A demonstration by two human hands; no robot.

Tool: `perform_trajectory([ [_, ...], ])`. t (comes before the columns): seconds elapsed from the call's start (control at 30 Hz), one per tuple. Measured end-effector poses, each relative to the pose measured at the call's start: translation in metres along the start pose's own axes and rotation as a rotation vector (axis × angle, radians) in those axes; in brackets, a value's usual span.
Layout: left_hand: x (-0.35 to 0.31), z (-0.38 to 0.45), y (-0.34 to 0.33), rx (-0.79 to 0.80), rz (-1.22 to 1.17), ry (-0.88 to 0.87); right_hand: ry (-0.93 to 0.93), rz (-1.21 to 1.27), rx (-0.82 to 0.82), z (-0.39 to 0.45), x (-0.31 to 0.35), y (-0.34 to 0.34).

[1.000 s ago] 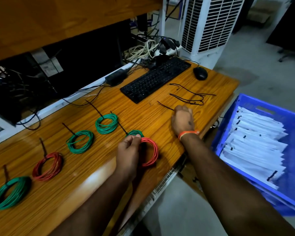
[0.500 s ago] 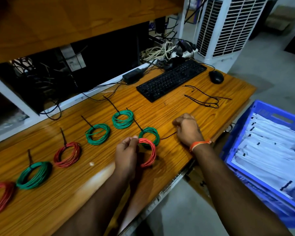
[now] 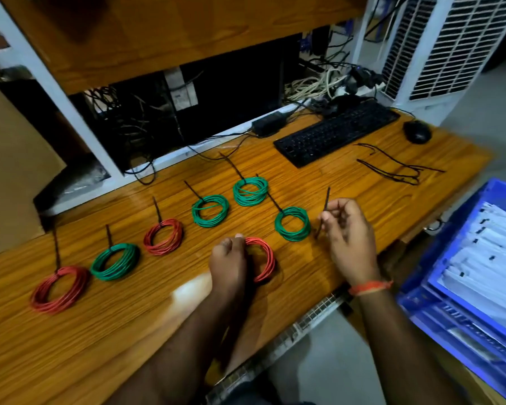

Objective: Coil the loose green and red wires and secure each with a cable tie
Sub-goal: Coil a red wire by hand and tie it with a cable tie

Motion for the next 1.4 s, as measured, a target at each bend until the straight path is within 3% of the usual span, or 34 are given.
perform_trajectory([
  [0.13, 0.006, 0.003, 0.018, -0.043, 0.012, -0.023, -0.107, 0.298, 0.21, -0.061, 0.035, -0.043],
  [0.33, 0.019, 0.01, 0.039, -0.075, -0.063, 0.025, -0.032, 0.195, 0.421, -0.101, 0.035, -0.087],
  [0.53, 0.02, 0.005, 0.055, -0.16, -0.221, 0.127, 0.3, -0.088, 0.345, -0.113, 0.053, -0.106],
  [0.67, 0.029, 0.005, 0.056, -0.123, -0.261, 0.205, 0.372, -0.037, 0.232, -0.12, 0.059, -0.108],
  [0.8, 0.028, 0.004, 0.056, -0.024, -0.191, 0.244, 0.359, 0.018, 0.234, -0.125, 0.055, -0.111],
  [0.9, 0.026, 0.004, 0.053, 0.036, -0.172, 0.259, 0.279, 0.077, 0.259, -0.126, 0.047, -0.113],
  [1.03, 0.028, 0.011, 0.049, 0.044, -0.156, 0.2, -0.058, 0.264, 0.314, -0.125, 0.035, -0.12],
  [1.23, 0.03, 0.02, 0.045, 0.051, -0.081, 0.111, -0.328, 0.518, 0.338, -0.12, 0.04, -0.125],
  [1.4, 0.028, 0.017, 0.035, 0.107, -0.073, 0.069, -0.379, 0.442, 0.285, -0.118, 0.033, -0.123],
])
Point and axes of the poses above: each hand's wrist, its own z-axis towards the middle knuckle, its own y-axis out of the back of the hand, x = y × z, the point moved 9 cm from there along z, towards the middle knuckle, and after that the axes turned 11 degrees about -x, right-handed, at the moved point
